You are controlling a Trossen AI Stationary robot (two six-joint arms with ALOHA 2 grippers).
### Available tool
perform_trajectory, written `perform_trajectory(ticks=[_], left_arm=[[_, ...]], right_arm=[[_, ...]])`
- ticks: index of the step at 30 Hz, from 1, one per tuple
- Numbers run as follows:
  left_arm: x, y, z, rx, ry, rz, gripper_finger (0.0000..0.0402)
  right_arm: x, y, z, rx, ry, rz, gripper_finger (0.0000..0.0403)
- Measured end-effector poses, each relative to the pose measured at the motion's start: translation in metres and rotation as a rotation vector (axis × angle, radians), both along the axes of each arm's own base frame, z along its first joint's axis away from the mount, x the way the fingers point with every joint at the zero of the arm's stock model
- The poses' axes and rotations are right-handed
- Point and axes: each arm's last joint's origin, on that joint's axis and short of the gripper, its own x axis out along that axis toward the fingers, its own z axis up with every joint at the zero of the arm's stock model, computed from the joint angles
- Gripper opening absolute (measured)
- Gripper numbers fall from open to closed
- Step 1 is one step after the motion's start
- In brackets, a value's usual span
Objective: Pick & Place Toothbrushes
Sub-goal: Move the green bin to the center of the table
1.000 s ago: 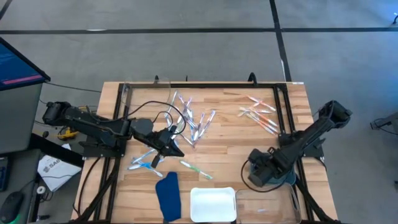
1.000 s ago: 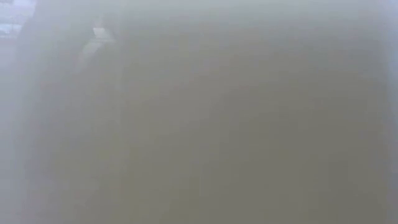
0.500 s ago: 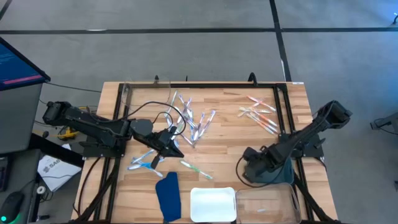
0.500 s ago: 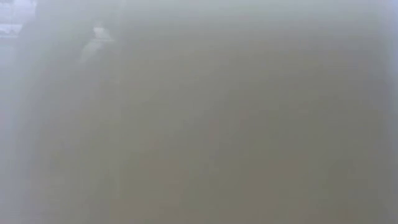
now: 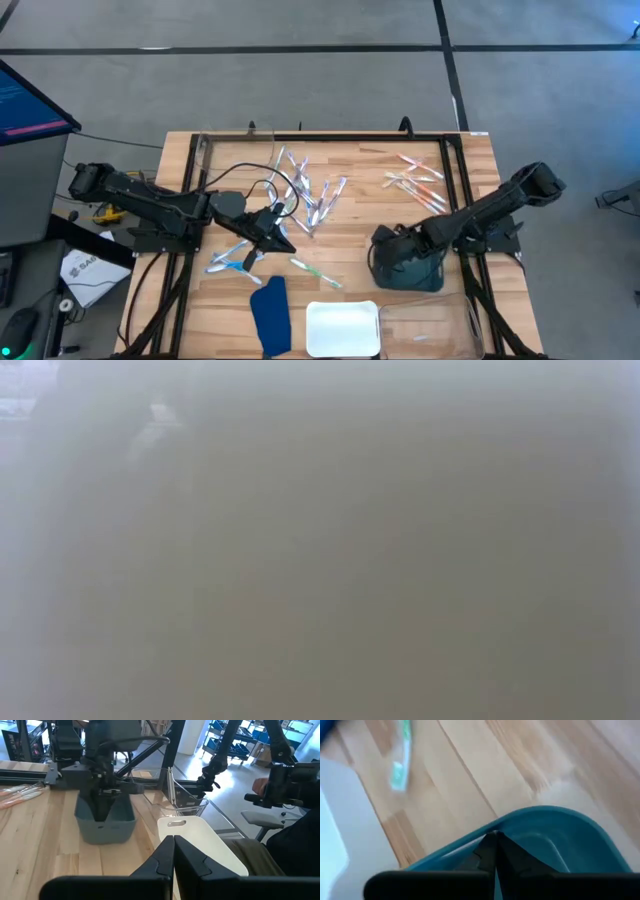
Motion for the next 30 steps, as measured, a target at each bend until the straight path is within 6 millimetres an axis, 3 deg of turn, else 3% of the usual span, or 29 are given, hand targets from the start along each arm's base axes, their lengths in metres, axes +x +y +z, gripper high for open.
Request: perform_trajectory(ticks=[5, 10, 14, 21, 30], left_arm=[[0.000, 0.000, 0.000, 0.000, 0.000, 0.000, 0.0002], [0.000, 0.000, 0.000, 0.000, 0.001, 0.000, 0.0002], [0.000, 0.000, 0.000, 0.000, 0.002, 0.000, 0.0002], [-0.001, 0.000, -0.003, -0.001, 0.009, 0.001, 0.0002], [-0.002, 0.000, -0.007, -0.005, 0.015, 0.002, 0.0002]], right_arm=[[0.020, -0.009, -0.015, -0.016, -0.016, 0.026, 0.0000], [0.051, -0.014, -0.048, -0.001, 0.092, 0.094, 0.0000], [0.084, -0.009, -0.055, -0.014, 0.095, 0.193, 0.0000], [0.117, 0.003, -0.045, -0.076, 0.108, 0.297, 0.0000], [0.126, 0.004, -0.030, -0.108, 0.081, 0.316, 0.0000]])
